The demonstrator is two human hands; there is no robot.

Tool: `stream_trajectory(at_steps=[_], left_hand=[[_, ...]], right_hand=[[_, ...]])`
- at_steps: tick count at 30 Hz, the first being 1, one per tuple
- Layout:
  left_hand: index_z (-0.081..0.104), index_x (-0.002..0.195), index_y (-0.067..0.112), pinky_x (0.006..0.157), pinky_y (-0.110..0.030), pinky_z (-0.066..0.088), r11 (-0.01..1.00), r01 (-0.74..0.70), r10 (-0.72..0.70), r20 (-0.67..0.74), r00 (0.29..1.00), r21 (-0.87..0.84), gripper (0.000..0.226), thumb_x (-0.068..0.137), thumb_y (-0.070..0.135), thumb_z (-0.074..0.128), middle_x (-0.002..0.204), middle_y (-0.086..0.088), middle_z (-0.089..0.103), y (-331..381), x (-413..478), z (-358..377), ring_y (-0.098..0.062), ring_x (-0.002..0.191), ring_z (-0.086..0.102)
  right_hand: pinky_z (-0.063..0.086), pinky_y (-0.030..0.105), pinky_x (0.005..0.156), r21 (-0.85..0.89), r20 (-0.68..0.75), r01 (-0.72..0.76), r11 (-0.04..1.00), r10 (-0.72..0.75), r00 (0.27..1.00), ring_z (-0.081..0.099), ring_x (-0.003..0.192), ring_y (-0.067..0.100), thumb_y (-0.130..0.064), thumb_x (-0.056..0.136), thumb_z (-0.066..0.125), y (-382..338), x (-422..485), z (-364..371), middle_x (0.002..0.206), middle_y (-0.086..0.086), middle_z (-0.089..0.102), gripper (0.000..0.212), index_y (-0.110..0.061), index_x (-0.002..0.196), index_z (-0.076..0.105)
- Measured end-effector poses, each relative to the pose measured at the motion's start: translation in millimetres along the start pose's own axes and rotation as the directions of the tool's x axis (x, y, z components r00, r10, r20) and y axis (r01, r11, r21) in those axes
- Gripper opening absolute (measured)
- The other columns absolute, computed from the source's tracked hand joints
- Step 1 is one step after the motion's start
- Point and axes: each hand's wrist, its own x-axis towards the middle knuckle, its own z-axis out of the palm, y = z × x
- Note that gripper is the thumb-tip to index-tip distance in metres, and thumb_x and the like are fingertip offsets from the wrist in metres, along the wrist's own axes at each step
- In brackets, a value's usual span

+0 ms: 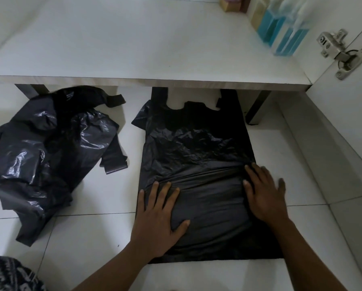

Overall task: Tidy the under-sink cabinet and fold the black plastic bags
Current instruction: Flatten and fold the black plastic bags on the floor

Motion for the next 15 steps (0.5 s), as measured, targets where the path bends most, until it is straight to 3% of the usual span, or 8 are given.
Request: stream_trajectory(at_steps=[4,7,9,12,15], left_hand=[[0.025,0.154,0.038,0.123,-0.052,0.001,0.997,0.038,-0.033,0.072,0.997,-0.07,0.097,0.075,0.094,0.012,0.164,0.01,0.017,-0.7,8.8,-18.2,-0.017,0.154,0.003],[0.024,0.153,0.039,0.121,-0.05,0.005,0.991,0.093,-0.081,0.114,0.99,-0.097,0.098,0.072,0.093,0.012,0.159,0.012,0.028,4.7,20.8,-47.2,-0.014,0.148,0.017],[0.035,0.148,0.037,0.118,-0.05,0.01,0.991,0.1,-0.096,0.049,0.994,-0.09,0.09,0.076,0.086,0.013,0.15,0.01,0.042,9.2,36.3,-63.4,-0.017,0.14,0.029],[0.053,0.135,0.028,0.117,-0.052,0.016,0.998,0.028,-0.038,-0.205,0.978,-0.053,0.063,0.088,0.063,0.029,0.138,0.004,0.053,9.1,73.8,-67.5,-0.02,0.133,0.038],[0.056,0.133,0.022,0.119,-0.057,0.017,0.999,0.024,-0.018,-0.225,0.974,0.027,0.053,0.093,0.051,0.038,0.139,-0.002,0.053,-4.3,107.5,-51.1,-0.025,0.135,0.039]], right_hand=[[0.009,0.063,0.115,0.013,0.007,0.03,0.999,-0.03,1.0,0.014,0.149,0.016,-0.059,0.096,0.011,8.3,2.8,-4.9,0.161,-0.009,0.021,0.061,-0.037,0.152,0.026],[0.008,0.061,0.115,0.077,0.006,0.005,0.997,-0.005,1.0,0.018,0.147,0.018,-0.062,0.095,0.016,6.6,5.7,-12.8,0.157,-0.007,0.029,0.061,-0.038,0.149,0.034],[0.013,0.059,0.114,0.131,-0.089,0.0,0.991,0.012,0.996,0.027,0.141,0.022,-0.058,0.097,0.025,-2.1,11.4,-22.8,0.148,-0.003,0.042,0.055,-0.035,0.144,0.042],[0.031,0.052,0.103,0.102,-0.285,0.102,0.99,-0.069,0.956,0.041,0.124,0.024,-0.043,0.096,0.039,-40.3,26.4,-30.4,0.129,0.001,0.054,0.04,-0.028,0.129,0.056],[0.036,0.045,0.094,0.048,-0.247,0.244,0.969,-0.225,0.943,0.045,0.114,0.022,-0.031,0.094,0.047,-95.8,40.5,-16.4,0.119,-0.002,0.054,0.027,-0.028,0.116,0.063]])
